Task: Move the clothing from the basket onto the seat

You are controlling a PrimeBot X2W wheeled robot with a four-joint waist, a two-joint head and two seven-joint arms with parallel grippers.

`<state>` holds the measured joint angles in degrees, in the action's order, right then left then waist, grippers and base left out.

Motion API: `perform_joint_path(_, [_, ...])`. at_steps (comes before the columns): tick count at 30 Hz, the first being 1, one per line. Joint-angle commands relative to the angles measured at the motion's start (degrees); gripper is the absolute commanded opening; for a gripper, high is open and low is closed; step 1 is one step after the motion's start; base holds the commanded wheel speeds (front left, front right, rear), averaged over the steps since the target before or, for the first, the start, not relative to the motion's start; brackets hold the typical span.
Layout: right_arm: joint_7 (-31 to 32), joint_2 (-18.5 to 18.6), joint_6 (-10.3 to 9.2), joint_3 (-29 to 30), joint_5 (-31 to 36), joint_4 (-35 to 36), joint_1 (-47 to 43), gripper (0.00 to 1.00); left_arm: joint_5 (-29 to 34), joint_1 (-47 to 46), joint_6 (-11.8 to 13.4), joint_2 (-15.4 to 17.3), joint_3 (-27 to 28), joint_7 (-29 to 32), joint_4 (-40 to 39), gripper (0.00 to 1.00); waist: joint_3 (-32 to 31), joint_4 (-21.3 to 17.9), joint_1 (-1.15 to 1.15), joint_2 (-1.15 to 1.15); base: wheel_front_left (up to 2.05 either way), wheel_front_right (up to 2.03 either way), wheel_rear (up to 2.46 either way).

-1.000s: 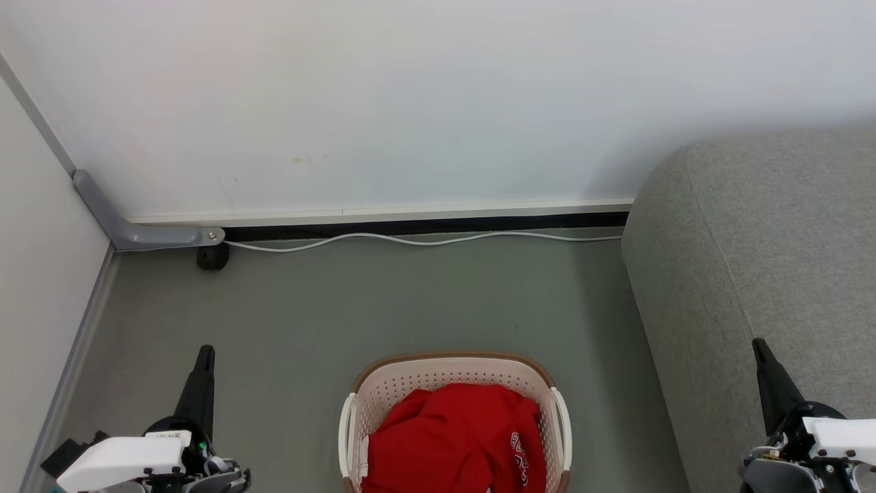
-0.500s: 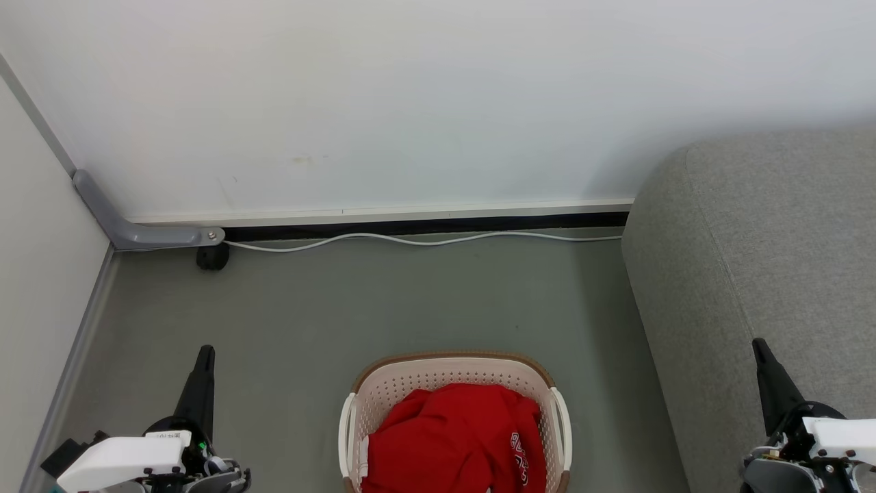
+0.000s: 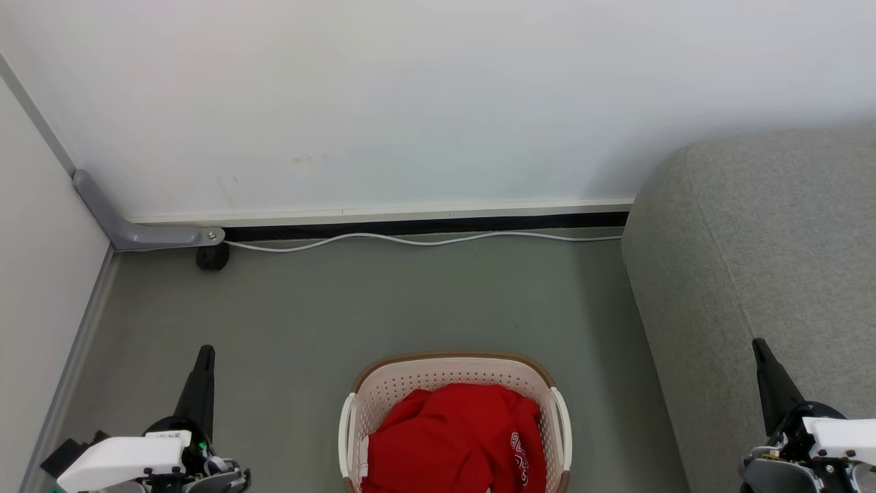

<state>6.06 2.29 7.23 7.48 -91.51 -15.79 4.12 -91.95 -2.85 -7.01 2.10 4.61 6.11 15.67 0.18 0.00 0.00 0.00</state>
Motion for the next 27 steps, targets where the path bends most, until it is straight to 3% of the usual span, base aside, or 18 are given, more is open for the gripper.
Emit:
perform_joint_path(1, [0.41, 0.59, 0.25, -0.98, -0.68, 1.77, 2.06, 0.0, -0.24, -3.33, -0.47, 0.77, 1.89, 0.35, -1.64, 0.0, 0.0, 0.0, 0.0, 0.0, 0.0, 0.0, 0.0])
perform_joint_path(9, [0.41, 0.59, 0.25, -0.98, -0.68, 1.77, 2.06, 0.0, -0.24, -3.33, -0.47, 0.77, 1.89, 0.35, -1.64, 0.0, 0.0, 0.0, 0.0, 0.0, 0.0, 0.0, 0.0])
perform_joint_path(10, [0.0, 0.0, 0.0, 0.0, 0.0, 0.0, 0.0, 1.0, 0.0, 0.0, 0.0, 0.0, 0.0, 0.0, 0.0, 1.0, 0.0, 0.0, 0.0, 0.0, 0.0, 0.0, 0.0])
perform_joint_path(17, [-0.09, -0.51, -0.01, -0.41, 0.14, -1.94, -0.75, 1.0, 0.13, 0.94, 0.02, -0.76, -0.33, -0.47, 2.22, 1.0, 0.16, -0.02, 0.01, 0.0, 0.0, 0.0, 0.0])
perform_joint_path(21, [-0.27, -0.24, 0.0, -0.51, 0.31, -1.82, -0.18, 1.0, 0.37, 0.24, 0.01, -0.71, -0.81, -1.16, 2.43, 1.0, 0.04, -0.05, 0.13, 0.0, 0.0, 0.0, 0.0])
perform_joint_path(27, [-0.88, 0.31, 0.02, -1.0, 0.85, -1.72, 0.61, 1.0, 1.27, -0.72, -0.02, -0.63, -1.29, -2.17, 2.75, 1.0, 0.22, -0.12, 0.01, 0.0, 0.0, 0.0, 0.0])
